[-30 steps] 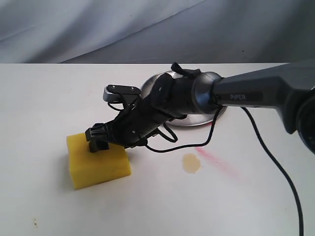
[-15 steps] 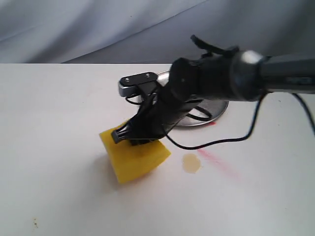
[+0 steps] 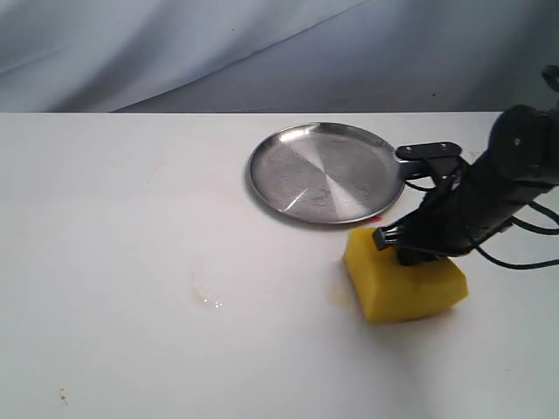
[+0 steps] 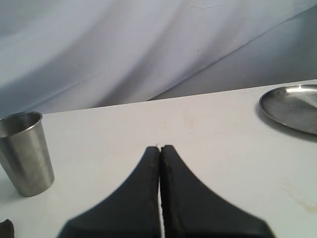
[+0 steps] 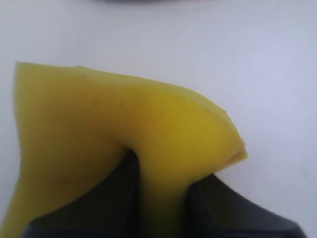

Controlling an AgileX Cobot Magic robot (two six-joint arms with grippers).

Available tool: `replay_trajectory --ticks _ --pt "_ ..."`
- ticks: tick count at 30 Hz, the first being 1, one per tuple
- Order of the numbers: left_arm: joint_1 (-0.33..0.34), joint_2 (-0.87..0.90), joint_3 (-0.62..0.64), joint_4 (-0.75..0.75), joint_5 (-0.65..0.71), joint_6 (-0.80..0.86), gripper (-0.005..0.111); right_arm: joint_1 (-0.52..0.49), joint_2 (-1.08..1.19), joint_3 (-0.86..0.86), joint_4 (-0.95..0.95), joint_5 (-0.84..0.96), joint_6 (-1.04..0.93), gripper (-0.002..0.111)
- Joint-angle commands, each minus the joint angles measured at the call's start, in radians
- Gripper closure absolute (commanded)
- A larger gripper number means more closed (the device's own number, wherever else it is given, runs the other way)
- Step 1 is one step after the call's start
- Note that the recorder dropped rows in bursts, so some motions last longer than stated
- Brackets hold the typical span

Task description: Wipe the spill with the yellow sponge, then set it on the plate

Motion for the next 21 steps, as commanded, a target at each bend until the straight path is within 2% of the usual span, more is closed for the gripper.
replay_trajectory --ticks 1,6,10,17,21 --pt "-0.003 -0.003 0.005 -0.002 -0.006 -0.002 0.107 -0.089 -0.002 0.037 -0.036 0.026 -0.007 0.108" --pt "-0.003 -0.003 0.005 -0.002 -0.006 -0.002 0.107 -0.055 0.000 0.037 -0.013 0.013 -0.007 0.108" --pt "-0.003 -0.003 0.005 -0.002 -0.006 -0.002 0.107 0.052 0.070 -0.024 0.024 0.046 -0.007 0.108" --pt "-0.003 -0.003 0.005 -0.002 -0.006 -0.002 0.107 0.292 0.290 -0.277 0.156 0.085 -0.005 0.108" --pt "-0.003 -0.003 0.005 -0.002 -0.006 -0.002 0.107 0.407 0.421 -0.512 0.160 0.163 0.049 0.108"
